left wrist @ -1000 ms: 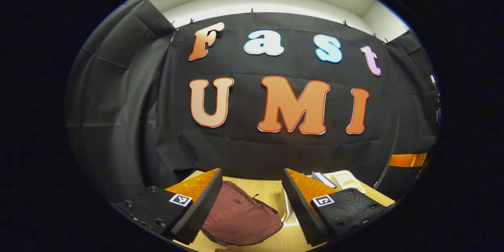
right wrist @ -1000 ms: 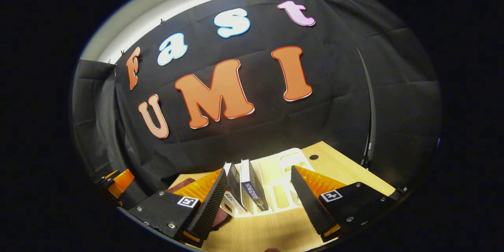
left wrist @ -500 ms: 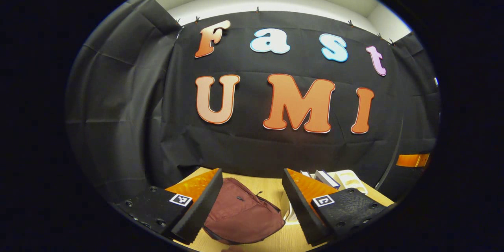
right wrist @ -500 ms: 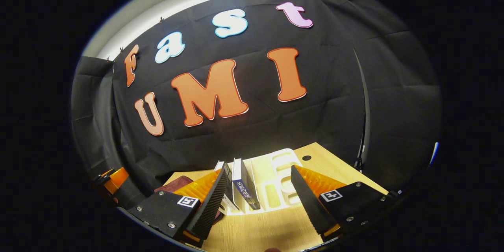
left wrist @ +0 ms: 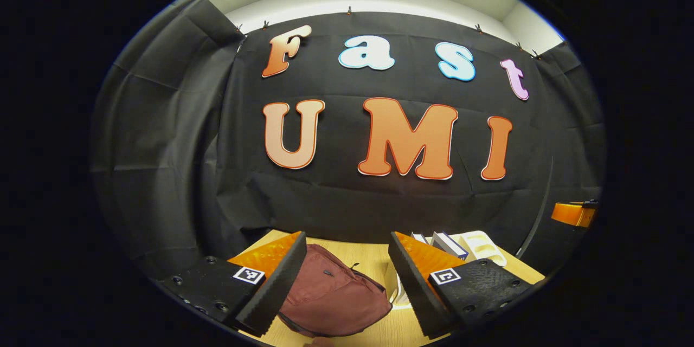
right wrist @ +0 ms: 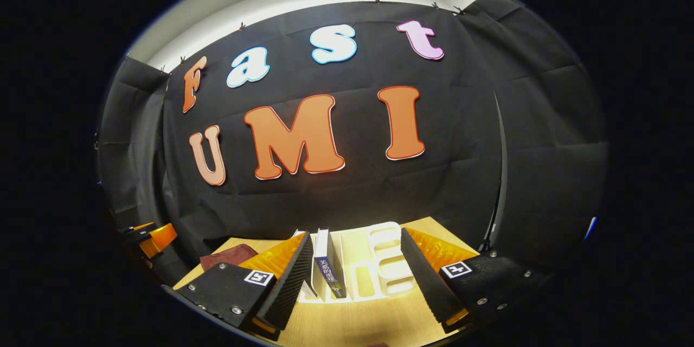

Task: Open the schoolbag, grab two books from the bookshelf and put them into the schoolbag.

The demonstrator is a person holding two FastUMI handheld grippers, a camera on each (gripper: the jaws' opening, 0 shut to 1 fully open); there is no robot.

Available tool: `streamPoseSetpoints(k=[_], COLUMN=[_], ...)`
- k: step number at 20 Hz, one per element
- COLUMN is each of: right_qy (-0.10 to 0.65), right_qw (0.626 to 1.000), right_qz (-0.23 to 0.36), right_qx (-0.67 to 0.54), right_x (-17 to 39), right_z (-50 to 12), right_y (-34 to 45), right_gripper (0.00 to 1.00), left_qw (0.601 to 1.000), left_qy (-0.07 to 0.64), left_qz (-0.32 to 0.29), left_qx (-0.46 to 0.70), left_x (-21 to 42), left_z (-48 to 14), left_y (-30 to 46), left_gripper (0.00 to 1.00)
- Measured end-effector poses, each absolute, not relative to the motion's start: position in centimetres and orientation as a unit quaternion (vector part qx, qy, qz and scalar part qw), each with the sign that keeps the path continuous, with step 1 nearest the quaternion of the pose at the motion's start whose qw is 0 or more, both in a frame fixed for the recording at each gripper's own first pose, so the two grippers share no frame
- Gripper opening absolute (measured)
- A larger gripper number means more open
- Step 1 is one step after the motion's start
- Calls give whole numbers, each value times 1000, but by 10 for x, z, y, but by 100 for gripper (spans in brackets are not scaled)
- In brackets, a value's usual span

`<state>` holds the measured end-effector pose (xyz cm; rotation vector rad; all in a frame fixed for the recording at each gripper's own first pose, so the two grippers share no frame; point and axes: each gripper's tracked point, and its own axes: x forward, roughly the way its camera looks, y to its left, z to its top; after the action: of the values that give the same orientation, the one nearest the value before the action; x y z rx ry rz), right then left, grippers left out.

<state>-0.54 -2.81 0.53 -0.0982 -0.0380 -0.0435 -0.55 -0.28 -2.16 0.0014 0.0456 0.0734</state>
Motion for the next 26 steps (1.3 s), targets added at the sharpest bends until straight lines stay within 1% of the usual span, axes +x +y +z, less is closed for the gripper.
streamPoseSetpoints(k=[7, 9, 10, 11, 12, 15, 20, 22, 25, 26], right_qy=[2, 6, 9, 14, 18, 35, 69, 87, 120, 129], right_qw=[999, 998, 998, 998, 998, 998, 994, 992, 987, 985], right_qz=[-25, -28, -30, -31, -33, -42, -74, -90, -104, -111], right_qx=[-47, -51, -51, -48, -45, -43, -40, -30, -22, -26], right_x=[-2, -2, -3, -3, -3, -4, -5, -7, -11, -15], right_z=[-6, -10, -13, -15, -19, -31, -51, -61, -79, -83], right_y=[-31, -33, -33, -34, -36, -45, -76, -92, -111, -116], right_gripper=[96, 96, 100, 97, 96, 96, 97, 96, 97, 97], left_qw=[998, 997, 997, 996, 995, 986, 958, 941, 906, 897], left_qy=[31, 45, 52, 58, 69, 106, 178, 210, 282, 296], left_qz=[51, 49, 49, 48, 47, 37, 8, -5, -19, -27], left_qx=[17, 32, 40, 50, 63, 120, 225, 267, 316, 327], left_x=[-5, -4, -3, -1, -1, 0, -2, -3, -4, 4], left_z=[-35, -47, -53, -59, -70, -109, -198, -238, -303, -323], left_y=[10, 11, 10, 10, 9, 1, -17, -25, -35, -38], left_gripper=[95, 95, 95, 95, 95, 95, 96, 96, 96, 98])
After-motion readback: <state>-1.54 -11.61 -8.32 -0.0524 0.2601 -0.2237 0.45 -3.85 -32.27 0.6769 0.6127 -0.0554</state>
